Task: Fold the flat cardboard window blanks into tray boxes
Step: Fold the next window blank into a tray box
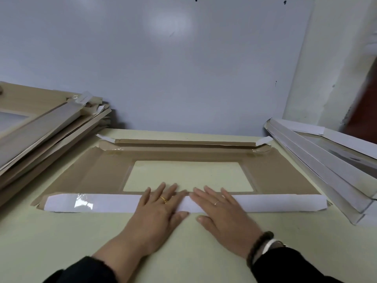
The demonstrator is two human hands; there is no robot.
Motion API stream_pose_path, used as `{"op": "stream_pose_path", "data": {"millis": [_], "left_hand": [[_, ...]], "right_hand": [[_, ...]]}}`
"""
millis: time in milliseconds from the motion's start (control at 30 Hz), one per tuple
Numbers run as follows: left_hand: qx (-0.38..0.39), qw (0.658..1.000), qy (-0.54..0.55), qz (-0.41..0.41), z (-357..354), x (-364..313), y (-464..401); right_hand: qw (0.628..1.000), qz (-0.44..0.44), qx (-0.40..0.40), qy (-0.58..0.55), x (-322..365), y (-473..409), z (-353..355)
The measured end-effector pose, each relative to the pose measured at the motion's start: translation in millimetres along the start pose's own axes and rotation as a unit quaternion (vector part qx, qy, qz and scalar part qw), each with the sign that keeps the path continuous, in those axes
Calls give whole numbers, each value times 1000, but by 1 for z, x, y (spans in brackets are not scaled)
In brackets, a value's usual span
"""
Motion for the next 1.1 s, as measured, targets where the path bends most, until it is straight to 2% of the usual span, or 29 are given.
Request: {"op": "stream_pose_path", "data": {"millis": [133, 333, 533, 633, 700, 800, 900, 967, 1100], "left_hand": [[22, 997, -18, 74, 1, 34, 4], [28, 977, 3, 210, 15, 114, 25], [30, 964, 27, 262, 20, 154, 41], [26, 959, 26, 281, 24, 165, 45], [22, 959, 25, 282, 27, 171, 45], [-33, 960, 37, 274, 34, 173, 44], [-176, 953, 45, 244, 60, 159, 47], [-231, 956, 24, 179, 73, 128, 48], [-164, 986, -10, -2, 62, 35, 34]], "right_hand": [[998, -53, 34, -25, -29, 5, -4], [986, -159, 35, -36, -109, 36, 0], [969, -244, 15, -23, -166, 71, 7], [961, -272, -16, -45, -180, 86, 13], [956, -264, -84, -98, -176, 92, 27], [955, -231, -158, -97, -153, 93, 49], [954, -235, -131, -133, -140, 89, 45], [949, -232, -113, -179, -130, 83, 39], [934, -171, -137, -283, -89, 63, 33]]}}
Point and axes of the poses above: each hand's wrist, its own y-axis away from the middle knuckle, its own z-axis out of the back of the hand, x = y × z, the point moved 9 cm from there along -y, towards the middle knuckle, and after that the axes turned 8 degrees about x, right-handed, at the moved point
